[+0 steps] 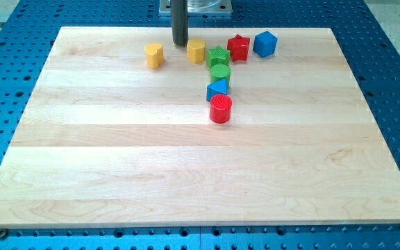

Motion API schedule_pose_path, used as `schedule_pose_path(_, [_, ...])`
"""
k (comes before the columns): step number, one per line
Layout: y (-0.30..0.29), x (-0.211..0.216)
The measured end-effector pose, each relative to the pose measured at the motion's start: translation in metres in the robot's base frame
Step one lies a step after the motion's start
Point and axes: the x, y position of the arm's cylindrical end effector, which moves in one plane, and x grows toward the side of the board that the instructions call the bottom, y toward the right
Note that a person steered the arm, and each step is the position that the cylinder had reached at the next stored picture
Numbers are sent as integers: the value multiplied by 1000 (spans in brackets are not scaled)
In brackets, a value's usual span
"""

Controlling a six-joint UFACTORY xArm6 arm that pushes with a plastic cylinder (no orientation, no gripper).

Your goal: Slide the red star to the right of the green star

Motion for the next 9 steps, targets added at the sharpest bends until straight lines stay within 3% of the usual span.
schedule_pose_path(5, [104,-20])
schedule_pose_path(7, [172,4])
schedule_pose_path(9, [137,6])
